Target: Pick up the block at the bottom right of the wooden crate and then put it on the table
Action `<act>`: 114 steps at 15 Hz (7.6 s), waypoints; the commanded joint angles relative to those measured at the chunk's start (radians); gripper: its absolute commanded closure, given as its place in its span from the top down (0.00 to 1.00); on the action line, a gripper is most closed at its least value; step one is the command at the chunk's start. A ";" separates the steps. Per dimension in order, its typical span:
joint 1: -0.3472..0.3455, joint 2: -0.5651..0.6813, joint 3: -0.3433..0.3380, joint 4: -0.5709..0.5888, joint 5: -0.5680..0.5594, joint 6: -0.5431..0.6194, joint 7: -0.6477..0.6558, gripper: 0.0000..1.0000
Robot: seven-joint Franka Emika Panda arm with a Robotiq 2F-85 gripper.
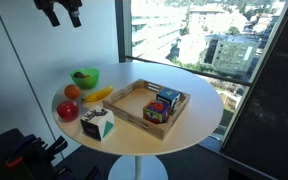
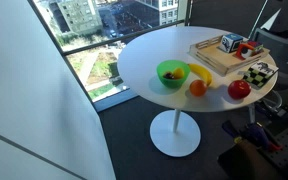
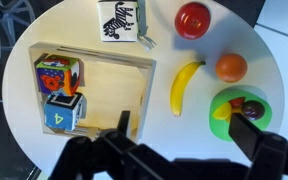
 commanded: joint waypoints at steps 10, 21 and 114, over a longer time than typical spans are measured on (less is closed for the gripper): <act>0.005 0.000 -0.003 0.002 -0.003 -0.002 0.003 1.00; 0.015 0.048 0.013 0.034 0.002 -0.005 0.011 1.00; -0.261 0.976 -0.158 0.363 -0.003 0.460 -0.265 1.00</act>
